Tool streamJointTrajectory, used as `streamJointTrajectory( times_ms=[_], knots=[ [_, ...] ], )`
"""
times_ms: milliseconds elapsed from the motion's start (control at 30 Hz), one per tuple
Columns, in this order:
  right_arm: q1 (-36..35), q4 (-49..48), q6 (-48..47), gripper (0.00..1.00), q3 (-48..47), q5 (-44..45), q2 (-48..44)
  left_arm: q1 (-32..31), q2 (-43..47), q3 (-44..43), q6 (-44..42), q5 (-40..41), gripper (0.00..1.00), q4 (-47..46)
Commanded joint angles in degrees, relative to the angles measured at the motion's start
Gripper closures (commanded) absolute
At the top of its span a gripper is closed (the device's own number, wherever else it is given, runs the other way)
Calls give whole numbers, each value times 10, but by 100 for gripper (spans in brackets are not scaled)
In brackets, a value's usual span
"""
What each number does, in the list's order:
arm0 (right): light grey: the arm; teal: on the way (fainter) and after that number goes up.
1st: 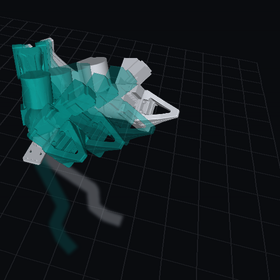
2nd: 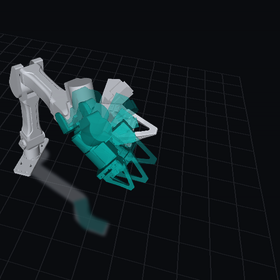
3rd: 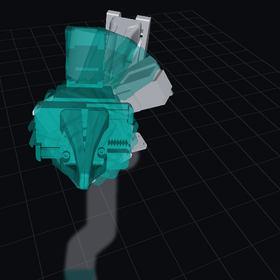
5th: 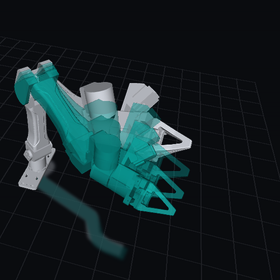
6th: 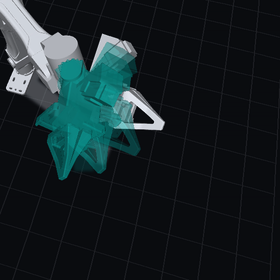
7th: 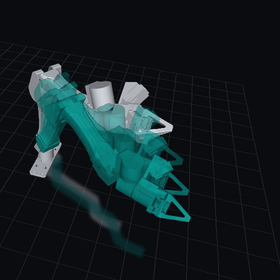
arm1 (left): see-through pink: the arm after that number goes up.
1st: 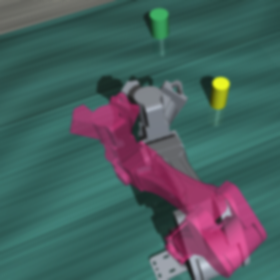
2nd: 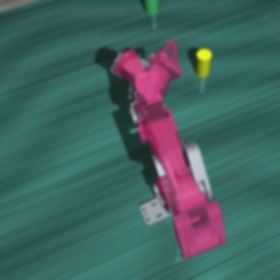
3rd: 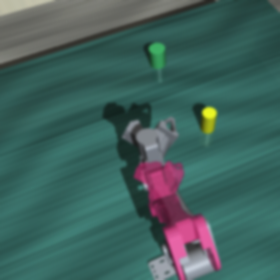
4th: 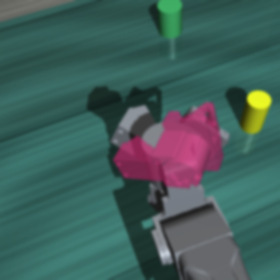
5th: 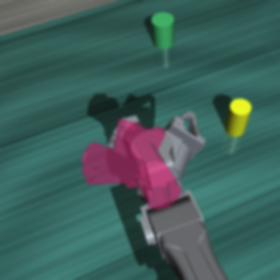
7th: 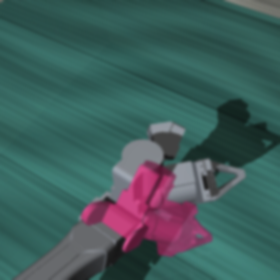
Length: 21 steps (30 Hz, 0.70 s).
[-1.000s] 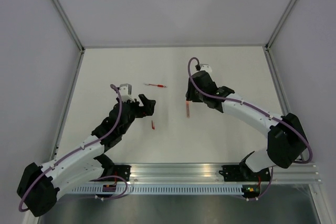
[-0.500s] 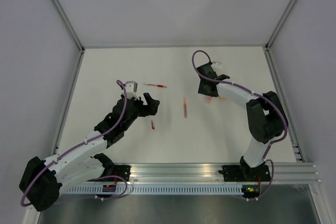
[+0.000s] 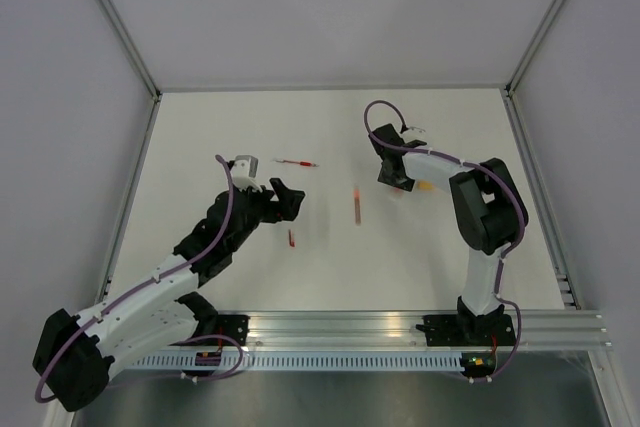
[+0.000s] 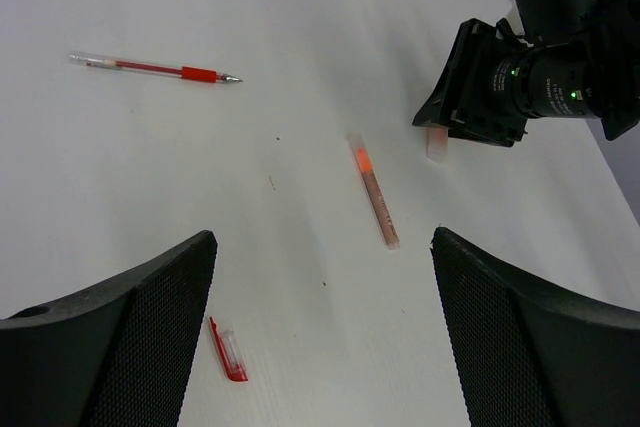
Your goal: Insert the pens into the pen caps
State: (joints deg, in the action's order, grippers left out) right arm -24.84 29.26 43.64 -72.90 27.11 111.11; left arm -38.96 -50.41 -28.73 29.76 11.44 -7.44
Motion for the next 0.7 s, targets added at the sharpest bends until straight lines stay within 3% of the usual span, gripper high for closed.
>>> streamJointTrajectory(
  times_ms=[0,200,300,333,467,667],
  knots=[
    [1,2,28,46,-9,14,12,3,34,17,-2,-4,9,-30],
    [4,-9,33,52,12,-7,22,2,50,23,-2,-13,9,-35],
    [8,-23,26,68,23,-13,11,2,49,24,-7,-32,11,-42],
    [8,-28,20,79,24,-21,9,2,48,23,-9,-41,13,-51],
    [8,-40,-8,97,26,-40,-9,2,33,25,-12,-109,16,-79],
    [8,-72,-19,100,61,-86,-96,2,10,22,-8,-182,19,-105]
  ],
)
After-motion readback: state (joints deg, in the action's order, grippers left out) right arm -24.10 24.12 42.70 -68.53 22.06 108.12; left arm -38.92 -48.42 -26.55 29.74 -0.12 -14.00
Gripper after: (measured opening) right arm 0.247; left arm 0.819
